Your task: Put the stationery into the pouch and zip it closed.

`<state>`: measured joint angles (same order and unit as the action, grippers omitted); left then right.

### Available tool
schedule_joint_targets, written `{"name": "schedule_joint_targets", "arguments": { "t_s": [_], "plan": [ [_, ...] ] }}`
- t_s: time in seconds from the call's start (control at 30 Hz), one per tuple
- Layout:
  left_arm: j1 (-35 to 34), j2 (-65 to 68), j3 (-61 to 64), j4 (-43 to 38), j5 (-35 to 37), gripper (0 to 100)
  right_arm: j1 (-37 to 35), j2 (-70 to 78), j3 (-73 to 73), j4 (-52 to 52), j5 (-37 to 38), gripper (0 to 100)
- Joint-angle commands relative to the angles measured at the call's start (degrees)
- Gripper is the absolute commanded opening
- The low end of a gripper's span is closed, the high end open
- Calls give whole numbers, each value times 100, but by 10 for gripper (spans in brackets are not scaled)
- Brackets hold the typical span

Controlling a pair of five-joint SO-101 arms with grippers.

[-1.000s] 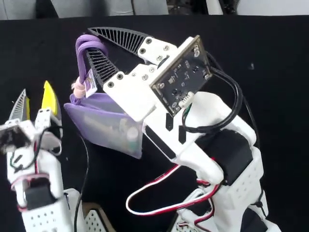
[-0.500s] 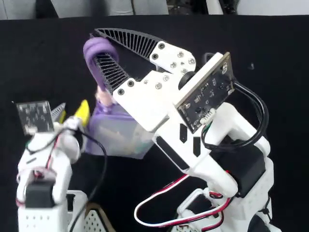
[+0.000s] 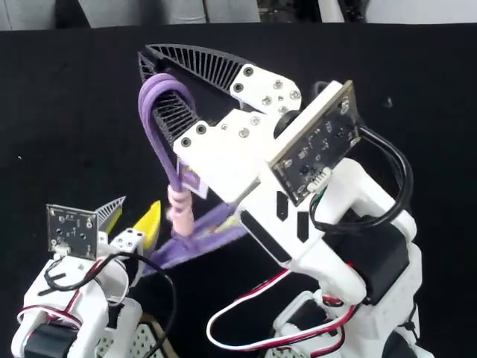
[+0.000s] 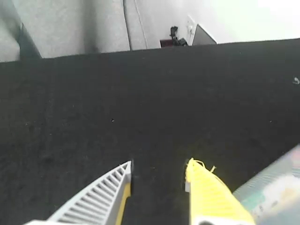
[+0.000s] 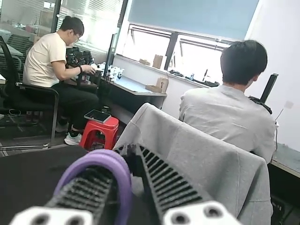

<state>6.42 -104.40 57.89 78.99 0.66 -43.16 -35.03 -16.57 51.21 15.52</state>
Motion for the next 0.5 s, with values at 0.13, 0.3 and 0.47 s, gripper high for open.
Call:
{"name": "schedule_joint_targets", "arguments": {
  "t_s": [0.13, 0.3, 0.47],
  "plan": [
    [57, -26, -1024, -26, -229, 200, -9, -154, -48, 167, 44, 11],
    [31, 193, -1921, 9, -299, 200, 26, -154, -57, 281, 44, 11],
    [13, 782, -2448, 167, -299, 200, 457, -154, -48, 273, 18, 11]
  ]
}}
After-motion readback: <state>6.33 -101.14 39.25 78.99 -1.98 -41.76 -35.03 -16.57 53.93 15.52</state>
